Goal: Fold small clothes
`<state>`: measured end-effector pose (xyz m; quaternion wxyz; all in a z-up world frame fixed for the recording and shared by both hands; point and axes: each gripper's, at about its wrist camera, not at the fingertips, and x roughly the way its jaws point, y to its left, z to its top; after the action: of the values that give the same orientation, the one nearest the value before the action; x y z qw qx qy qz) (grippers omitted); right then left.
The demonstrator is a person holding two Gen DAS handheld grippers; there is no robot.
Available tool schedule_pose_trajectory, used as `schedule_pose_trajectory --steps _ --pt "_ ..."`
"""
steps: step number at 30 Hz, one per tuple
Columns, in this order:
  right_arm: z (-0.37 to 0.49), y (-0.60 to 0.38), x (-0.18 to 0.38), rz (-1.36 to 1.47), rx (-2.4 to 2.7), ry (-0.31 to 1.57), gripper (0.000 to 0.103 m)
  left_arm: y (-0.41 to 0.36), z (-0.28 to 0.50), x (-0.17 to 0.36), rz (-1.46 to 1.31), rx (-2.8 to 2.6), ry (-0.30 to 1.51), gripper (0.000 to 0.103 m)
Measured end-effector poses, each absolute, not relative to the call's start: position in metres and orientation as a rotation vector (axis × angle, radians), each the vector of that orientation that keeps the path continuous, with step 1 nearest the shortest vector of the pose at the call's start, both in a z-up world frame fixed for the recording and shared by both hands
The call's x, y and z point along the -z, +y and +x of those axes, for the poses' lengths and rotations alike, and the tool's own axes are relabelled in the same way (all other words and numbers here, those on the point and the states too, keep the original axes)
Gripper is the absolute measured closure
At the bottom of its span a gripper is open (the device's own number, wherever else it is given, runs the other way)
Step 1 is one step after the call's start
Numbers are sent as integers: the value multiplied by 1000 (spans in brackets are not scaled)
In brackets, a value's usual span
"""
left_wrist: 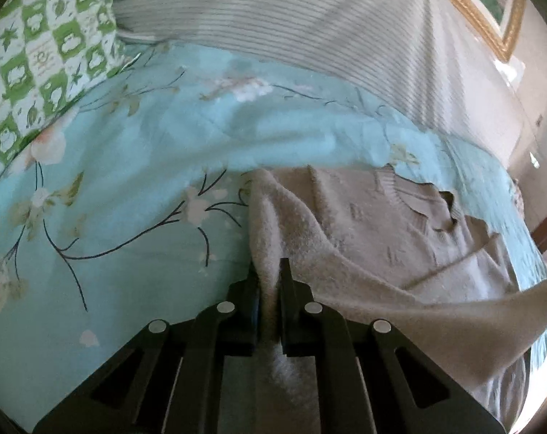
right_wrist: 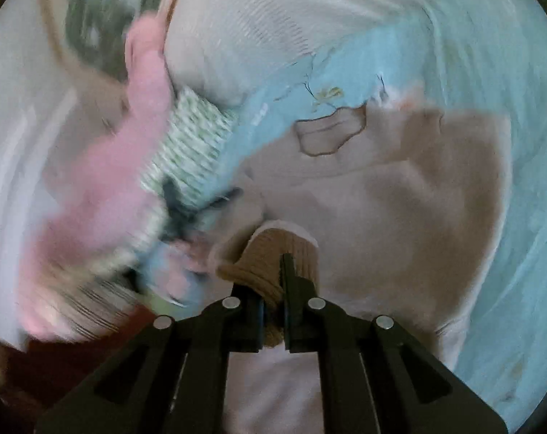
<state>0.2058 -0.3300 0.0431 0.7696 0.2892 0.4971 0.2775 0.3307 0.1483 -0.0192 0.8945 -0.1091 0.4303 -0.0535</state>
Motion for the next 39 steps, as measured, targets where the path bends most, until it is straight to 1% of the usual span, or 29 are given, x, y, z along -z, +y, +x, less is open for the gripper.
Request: schedule_pose_trajectory --steps 1,4,5,7,8,10,11,12,14,16,17,18,19,20,21,22,23,26,28,29,30,31,32,35,38,39 --pt "210 -337 -39 663 -583 1096 95 150 332 20 -240 107 895 97" --pt "223 -357 -15 642 -371 1188 94 157 335 25 -301 93 891 96" --pt "226 -363 -2 649 -298 1222 91 160 337 27 -323 95 898 96" --pt "227 -367 9 670 -242 1221 86 166 337 30 -348 86 908 95" --pt "226 -369 12 663 -207 1216 75 170 336 31 -364 85 908 95" --pt "219 -369 11 690 -208 1161 69 173 332 28 -365 67 903 90" --pt "218 -371 8 695 -207 1139 61 174 329 26 -362 58 901 88" --pt "209 -368 2 676 -201 1101 55 176 322 22 -366 50 895 87" --pt "199 -361 -5 640 -208 1061 47 177 304 13 -378 50 872 88" --pt "193 -351 -9 597 -216 1053 46 173 282 4 -367 59 852 86" --pt "191 -349 -9 574 -213 1054 46 169 267 1 -349 64 846 78" --pt "189 -344 -9 546 -204 1052 46 163 254 0 -329 69 847 64" --pt "189 -339 -8 520 -202 1045 46 159 245 0 -306 71 846 55" --pt "189 -337 -8 512 -206 1044 47 152 236 0 -276 68 844 41" --pt "191 -334 -5 511 -216 1051 55 144 227 1 -234 66 842 38" --pt "194 -330 -2 501 -216 1065 67 135 222 3 -184 64 844 38" --pt "195 -328 -1 491 -210 1074 97 126 220 7 -131 59 855 37" --pt "189 -321 -20 517 -270 1018 96 113 225 18 -45 9 894 37" --pt "176 -326 -41 600 -342 933 96 111 225 25 0 -35 914 38" --pt "168 -331 -50 622 -348 903 96 111 224 26 7 -49 918 43" --pt "161 -337 -55 644 -343 884 96 113 223 28 9 -62 918 51" --pt "156 -343 -55 660 -337 883 96 115 222 29 7 -73 922 54" --pt "152 -348 -53 661 -320 894 96 120 221 31 -9 -83 927 55" --pt "147 -355 -24 578 -199 1022 97 139 217 30 -128 -71 921 57" --pt "142 -354 5 534 -130 1125 98 143 210 31 -147 -46 931 57" --pt "140 -353 6 512 -119 1134 99 142 208 31 -141 -35 938 57"
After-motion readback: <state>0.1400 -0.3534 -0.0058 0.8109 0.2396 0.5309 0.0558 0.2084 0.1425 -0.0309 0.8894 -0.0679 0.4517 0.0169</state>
